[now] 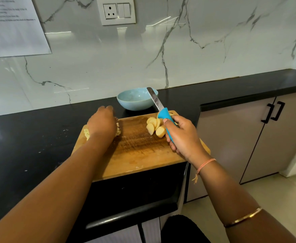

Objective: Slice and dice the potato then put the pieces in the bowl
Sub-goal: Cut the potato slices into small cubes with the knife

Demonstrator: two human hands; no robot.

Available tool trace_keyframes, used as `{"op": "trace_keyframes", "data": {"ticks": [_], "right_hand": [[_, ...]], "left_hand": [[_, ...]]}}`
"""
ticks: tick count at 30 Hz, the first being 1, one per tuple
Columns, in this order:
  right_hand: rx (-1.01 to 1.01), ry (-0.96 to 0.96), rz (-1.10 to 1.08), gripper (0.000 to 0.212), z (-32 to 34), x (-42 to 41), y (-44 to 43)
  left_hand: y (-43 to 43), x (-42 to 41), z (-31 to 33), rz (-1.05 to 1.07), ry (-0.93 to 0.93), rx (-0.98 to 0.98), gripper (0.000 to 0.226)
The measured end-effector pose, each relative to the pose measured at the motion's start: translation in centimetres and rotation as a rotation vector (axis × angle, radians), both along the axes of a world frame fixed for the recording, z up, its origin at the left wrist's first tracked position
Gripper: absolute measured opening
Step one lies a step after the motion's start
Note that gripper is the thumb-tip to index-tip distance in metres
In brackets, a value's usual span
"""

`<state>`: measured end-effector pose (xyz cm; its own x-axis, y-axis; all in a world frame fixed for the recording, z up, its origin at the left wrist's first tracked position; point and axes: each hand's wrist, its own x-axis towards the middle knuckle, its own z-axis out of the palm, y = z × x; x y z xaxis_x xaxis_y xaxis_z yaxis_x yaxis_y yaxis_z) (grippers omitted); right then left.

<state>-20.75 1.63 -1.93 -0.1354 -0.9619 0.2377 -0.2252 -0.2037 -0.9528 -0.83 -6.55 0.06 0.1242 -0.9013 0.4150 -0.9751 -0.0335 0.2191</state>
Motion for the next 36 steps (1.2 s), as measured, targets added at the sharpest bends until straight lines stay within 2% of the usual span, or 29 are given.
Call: {"op": "trace_keyframes", "data": {"ticks": [4,8,11,14,18,20,27,30,36], "right_hand": [[-0.002,-0.006,-0.002,0.023,0.1,0.0,0.1],[0.004,-0.020,0.000,0.020,0.1,0.0,0.1],[-0.001,-0.028,0.000,0.019,0.1,0.1,0.1],[0.004,-0.018,-0.005,0.023,0.1,0.1,0.1],[0.007,-0.015,-0.008,0.023,0.2,0.1,0.1],[0.008,-0.017,-0.007,0.022,0.2,0.1,0.1],[0.009,-0.008,-0.014,0.021,0.2,0.1,0.2],[0.015,0.016,-0.019,0.022,0.2,0.3,0.2],[0.016,0.079,-0.027,0.023,0.3,0.6,0.3]], "left_hand": [[0.2,0.9,0.2,-0.033,0.081,-0.058,0.021],[0.7,-0.6,0.4,-0.053,-0.064,-0.045,0.031],[0.8,-2.2,-0.2,-0.196,-0.118,-0.069,0.043],[0.5,-3.9,-1.1,-0.391,-0.143,0.034,0.042],[-0.3,-4.5,-1.7,-0.455,-0.171,0.157,0.058],[-0.4,-4.4,-1.7,-0.461,-0.120,0.182,0.057],[1.1,-3.8,-1.4,-0.402,0.181,0.118,0.027],[1.1,-2.7,-1.2,-0.271,0.210,0.113,0.022],[1.2,-1.5,-1.0,-0.142,0.233,0.149,0.019]]}}
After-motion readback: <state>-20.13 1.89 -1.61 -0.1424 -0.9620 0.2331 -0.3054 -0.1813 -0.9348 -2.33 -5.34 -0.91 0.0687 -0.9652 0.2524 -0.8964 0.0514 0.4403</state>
